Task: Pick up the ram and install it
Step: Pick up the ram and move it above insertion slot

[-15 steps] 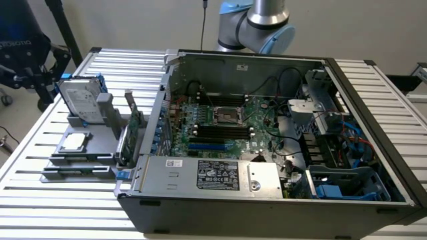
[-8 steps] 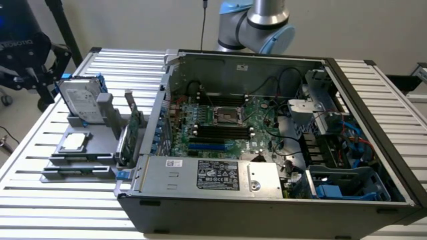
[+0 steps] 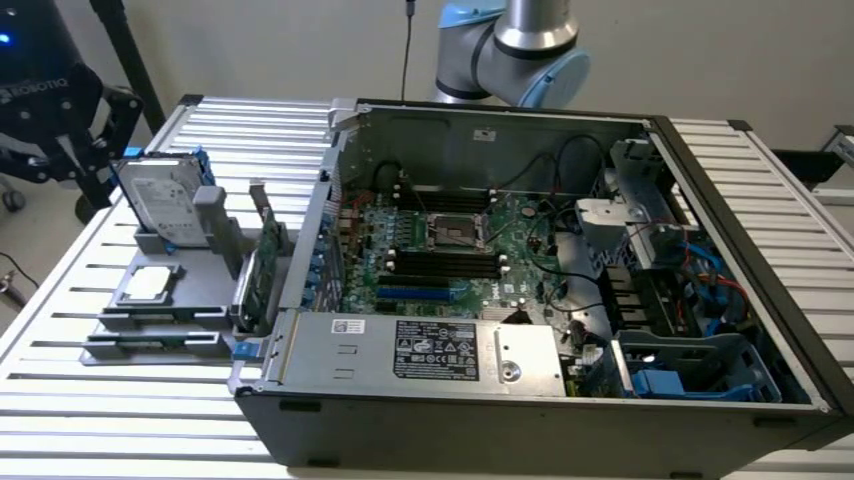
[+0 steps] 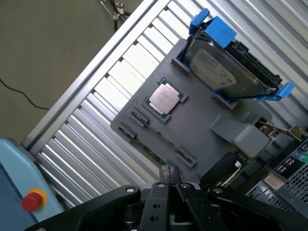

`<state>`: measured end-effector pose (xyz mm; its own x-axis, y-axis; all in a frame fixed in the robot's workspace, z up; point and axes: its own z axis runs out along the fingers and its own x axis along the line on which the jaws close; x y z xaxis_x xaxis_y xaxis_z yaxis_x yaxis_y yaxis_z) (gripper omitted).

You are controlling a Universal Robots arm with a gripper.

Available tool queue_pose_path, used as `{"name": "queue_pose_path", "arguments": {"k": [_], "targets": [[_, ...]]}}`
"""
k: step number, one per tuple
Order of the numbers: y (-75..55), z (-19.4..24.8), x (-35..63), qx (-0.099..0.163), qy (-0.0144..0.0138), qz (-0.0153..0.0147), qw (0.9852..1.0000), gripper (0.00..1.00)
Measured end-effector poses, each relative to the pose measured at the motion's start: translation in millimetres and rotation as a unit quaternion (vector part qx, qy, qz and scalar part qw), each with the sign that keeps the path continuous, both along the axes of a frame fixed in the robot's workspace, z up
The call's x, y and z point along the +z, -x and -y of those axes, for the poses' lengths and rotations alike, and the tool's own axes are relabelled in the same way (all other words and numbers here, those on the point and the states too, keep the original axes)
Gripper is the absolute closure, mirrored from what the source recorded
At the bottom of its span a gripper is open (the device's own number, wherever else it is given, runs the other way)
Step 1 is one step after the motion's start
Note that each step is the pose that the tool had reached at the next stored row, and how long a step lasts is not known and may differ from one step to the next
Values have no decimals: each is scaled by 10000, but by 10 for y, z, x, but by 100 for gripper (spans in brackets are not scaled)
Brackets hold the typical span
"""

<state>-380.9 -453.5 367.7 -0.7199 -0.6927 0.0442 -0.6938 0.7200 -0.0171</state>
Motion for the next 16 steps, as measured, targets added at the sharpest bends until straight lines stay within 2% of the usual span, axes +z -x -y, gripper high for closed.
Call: {"name": "queue_pose_path", "arguments": {"k": [4,8,12,16], "targets": [[0,0,-4,365,0,-2,9993,89],[0,0,-10,721,0,-8,9974,89],[0,0,-20,1085,1,-32,9941,89],[0,0,-32,1449,1,-76,9894,89]]}}
